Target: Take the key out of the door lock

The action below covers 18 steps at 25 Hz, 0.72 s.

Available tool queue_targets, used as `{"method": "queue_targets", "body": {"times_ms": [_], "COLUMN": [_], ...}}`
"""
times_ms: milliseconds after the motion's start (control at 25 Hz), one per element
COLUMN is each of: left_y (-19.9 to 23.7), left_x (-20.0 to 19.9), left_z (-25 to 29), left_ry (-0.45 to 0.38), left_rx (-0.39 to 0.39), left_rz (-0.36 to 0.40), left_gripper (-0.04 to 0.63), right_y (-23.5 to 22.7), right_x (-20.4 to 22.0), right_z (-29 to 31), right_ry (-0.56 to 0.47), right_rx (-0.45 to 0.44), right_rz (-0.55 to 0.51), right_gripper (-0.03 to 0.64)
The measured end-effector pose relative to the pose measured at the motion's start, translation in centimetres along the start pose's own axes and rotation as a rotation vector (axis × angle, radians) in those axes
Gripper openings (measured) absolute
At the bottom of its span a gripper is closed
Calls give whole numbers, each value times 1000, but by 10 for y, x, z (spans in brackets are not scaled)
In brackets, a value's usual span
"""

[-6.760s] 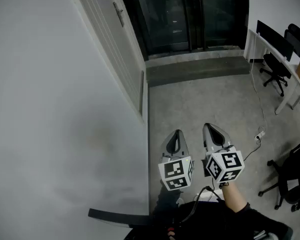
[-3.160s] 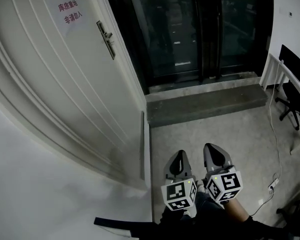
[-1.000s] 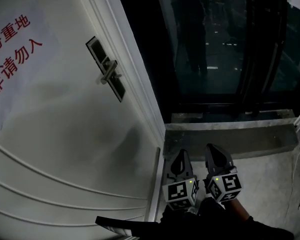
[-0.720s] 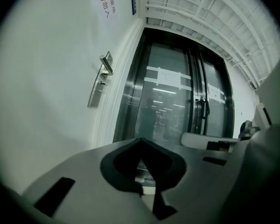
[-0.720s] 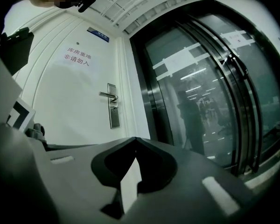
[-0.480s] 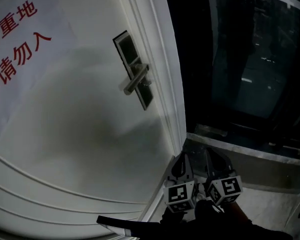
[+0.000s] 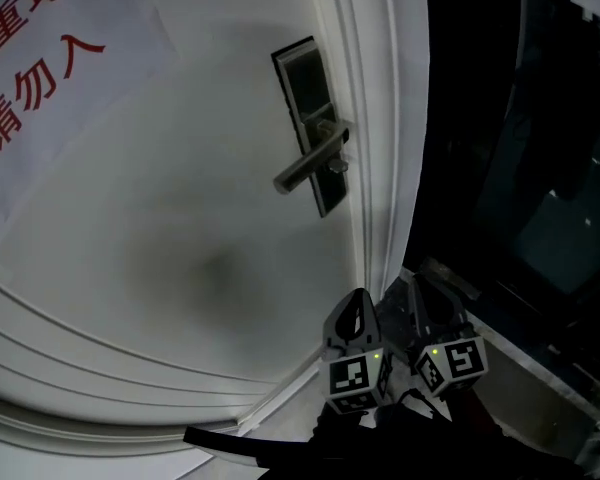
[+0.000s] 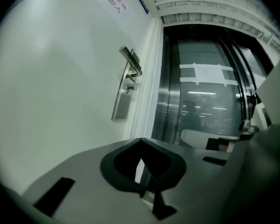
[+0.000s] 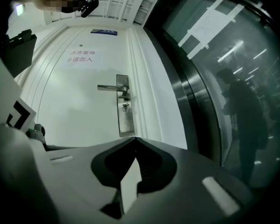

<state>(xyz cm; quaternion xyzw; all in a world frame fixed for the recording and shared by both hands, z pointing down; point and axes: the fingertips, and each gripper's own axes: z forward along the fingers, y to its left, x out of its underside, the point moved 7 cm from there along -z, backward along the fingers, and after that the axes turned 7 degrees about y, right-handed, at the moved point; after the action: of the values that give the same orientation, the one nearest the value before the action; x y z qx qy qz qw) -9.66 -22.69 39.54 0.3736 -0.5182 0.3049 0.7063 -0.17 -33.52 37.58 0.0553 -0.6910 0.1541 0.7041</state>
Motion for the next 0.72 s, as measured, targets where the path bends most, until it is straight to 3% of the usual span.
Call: {"method": "queue_targets", "body": {"times_ms": [200, 440, 560, 720], "left_y": [19, 44, 58, 74], "left_x": [-6, -18, -21, -27], "left_z": [-4, -26, -34, -37], "left_ry": [-33, -84, -97, -94], "left_rx": [-155, -308, -341, -342], "left_rz": [-52, -74, -64, -70], "left_gripper": [0, 0, 0, 0], "right_y": [6, 27, 34, 38], "right_x": [-7, -32, -47, -69], "right_z": [33, 62, 79, 99], "right_ry": [-7, -110, -154, -186], "right_rx": [-160, -390, -413, -375], "right_rz": [-56, -107, -164, -344], "right_gripper": [2, 11, 29, 60]}}
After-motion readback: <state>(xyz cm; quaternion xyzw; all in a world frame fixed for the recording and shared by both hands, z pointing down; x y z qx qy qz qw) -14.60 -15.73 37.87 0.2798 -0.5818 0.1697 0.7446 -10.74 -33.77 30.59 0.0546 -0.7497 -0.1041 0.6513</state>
